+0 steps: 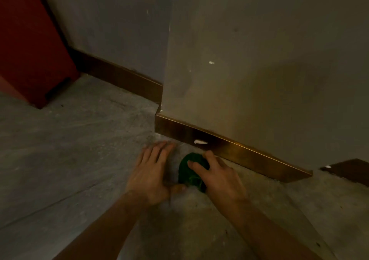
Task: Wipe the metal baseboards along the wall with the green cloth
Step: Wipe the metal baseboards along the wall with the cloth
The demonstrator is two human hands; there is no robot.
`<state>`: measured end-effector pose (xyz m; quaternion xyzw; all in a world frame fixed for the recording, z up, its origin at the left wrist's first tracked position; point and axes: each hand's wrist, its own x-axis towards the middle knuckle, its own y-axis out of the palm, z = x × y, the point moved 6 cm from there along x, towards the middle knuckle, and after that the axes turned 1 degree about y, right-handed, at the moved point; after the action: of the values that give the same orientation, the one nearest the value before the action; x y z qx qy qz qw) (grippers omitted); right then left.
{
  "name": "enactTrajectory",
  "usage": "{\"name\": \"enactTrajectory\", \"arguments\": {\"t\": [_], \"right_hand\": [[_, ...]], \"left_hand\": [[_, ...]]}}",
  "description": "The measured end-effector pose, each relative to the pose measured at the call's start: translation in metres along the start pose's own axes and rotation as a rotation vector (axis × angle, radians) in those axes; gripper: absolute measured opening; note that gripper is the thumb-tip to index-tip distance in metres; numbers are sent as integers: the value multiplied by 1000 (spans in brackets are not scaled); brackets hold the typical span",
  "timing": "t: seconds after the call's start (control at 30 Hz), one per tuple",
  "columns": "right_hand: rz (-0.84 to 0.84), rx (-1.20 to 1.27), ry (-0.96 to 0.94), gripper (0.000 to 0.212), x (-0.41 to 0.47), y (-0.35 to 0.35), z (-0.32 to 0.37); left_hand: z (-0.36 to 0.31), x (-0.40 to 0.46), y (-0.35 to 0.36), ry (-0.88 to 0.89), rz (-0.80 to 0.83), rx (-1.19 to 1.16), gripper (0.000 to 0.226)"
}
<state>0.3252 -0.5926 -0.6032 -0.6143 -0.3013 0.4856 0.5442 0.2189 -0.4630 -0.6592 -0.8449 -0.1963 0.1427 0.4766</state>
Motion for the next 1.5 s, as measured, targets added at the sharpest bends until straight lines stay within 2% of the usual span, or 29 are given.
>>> {"name": "enactTrajectory", "arguments": {"t": [0.1, 0.3, 0.4, 0.57, 0.63, 0.73, 0.83, 1.07, 1.33, 1.5], "right_hand": [[-8, 7, -5, 72, -2, -3, -5], [-31, -10, -2, 69, 9, 1, -4], [-20, -44, -20, 78, 19, 5, 2], [-45, -250, -101, 93, 46, -3, 14], [-33, -323, -171, 84, 57, -3, 20], [-97, -537, -291, 43, 70, -7, 29], [-116, -647, -386, 24, 76, -6, 35], [-97, -750, -357, 14, 81, -9, 34], [83, -720, -255, 18, 77, -6, 22], [53, -726, -215, 6, 64, -5, 6]], "left_hand": [[4, 4, 16, -20, 16, 99, 134], [0, 10, 35, -107, 9, 153, 139], [1, 10, 38, -103, 1, 173, 138], [0, 10, 39, -85, -26, 177, 132], [0, 11, 40, -76, -30, 173, 132], [1, 11, 41, -79, -17, 184, 134], [1, 12, 41, -81, -4, 179, 134], [1, 11, 39, -80, -13, 163, 133], [2, 11, 39, -80, -5, 160, 134], [2, 11, 40, -74, -16, 155, 133]]}}
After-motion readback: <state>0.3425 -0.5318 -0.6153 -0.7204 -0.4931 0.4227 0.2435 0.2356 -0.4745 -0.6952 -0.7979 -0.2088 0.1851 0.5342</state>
